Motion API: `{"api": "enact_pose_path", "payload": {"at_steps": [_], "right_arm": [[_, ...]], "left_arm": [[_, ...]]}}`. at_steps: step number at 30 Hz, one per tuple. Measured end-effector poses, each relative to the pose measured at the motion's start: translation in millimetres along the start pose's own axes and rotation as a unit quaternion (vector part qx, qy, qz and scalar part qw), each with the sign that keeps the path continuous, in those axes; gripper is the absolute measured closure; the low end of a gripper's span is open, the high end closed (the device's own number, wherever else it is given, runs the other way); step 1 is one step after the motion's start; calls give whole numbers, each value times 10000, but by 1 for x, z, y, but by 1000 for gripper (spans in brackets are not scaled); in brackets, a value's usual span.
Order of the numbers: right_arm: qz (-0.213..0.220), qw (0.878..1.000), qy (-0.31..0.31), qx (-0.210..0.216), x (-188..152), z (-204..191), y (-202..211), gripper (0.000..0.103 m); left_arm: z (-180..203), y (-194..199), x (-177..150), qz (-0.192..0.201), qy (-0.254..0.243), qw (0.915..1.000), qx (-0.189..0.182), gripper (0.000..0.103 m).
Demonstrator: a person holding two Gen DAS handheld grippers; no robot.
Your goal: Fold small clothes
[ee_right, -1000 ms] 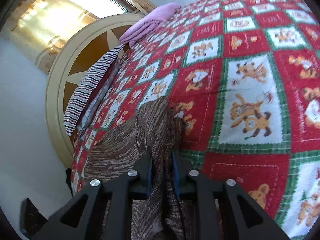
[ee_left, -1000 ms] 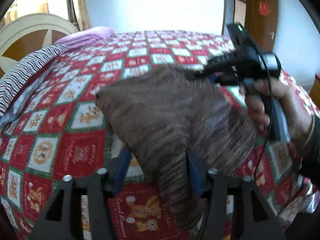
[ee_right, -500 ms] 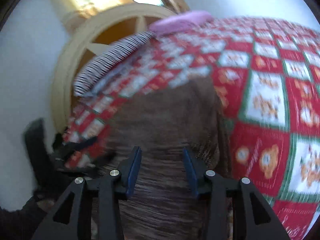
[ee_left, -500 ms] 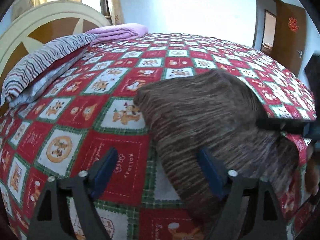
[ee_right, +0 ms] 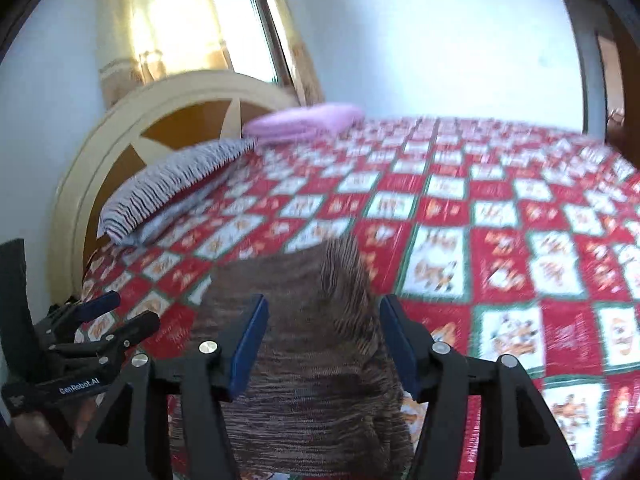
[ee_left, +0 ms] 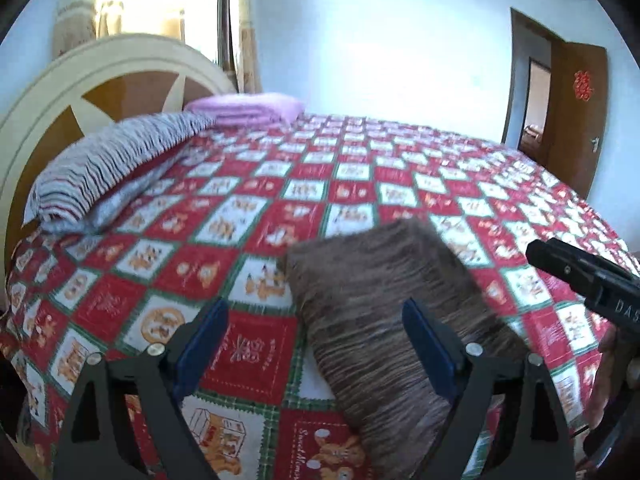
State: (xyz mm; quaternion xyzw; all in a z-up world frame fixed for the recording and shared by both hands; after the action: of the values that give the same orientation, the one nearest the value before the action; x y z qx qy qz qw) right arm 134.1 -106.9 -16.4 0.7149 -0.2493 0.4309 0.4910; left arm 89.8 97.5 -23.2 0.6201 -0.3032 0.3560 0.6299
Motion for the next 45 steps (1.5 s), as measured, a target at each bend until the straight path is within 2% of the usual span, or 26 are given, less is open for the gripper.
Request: {"api": "enact_pose_path", "payload": {"at_steps": [7, 12, 45], "right_arm": [[269, 9994, 216, -61, 7, -8, 32, 43], [279, 9994, 206, -28, 8, -9, 35, 42], [306, 9994, 144, 78, 3, -11, 38, 42]], "left_arm": [[5, 19, 10, 307, -49, 9995, -67, 9], [7, 23, 12, 373, -38, 9993, -86, 9], [19, 23, 4, 317, -130, 9993, -130, 9]]}}
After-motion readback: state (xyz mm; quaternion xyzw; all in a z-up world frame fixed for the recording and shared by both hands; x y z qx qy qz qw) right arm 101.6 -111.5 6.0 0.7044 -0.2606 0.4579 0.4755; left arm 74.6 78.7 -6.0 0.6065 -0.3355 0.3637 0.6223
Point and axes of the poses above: each gripper's, at about its wrist camera, not at the fingertips, and y roughly against the way its jaws point, z to its right, x to its top, the point moved 1 cm from there along -y, roughly the way its jaws point, and after that the axes turned 3 degrees about y, right-handed, at the moved point
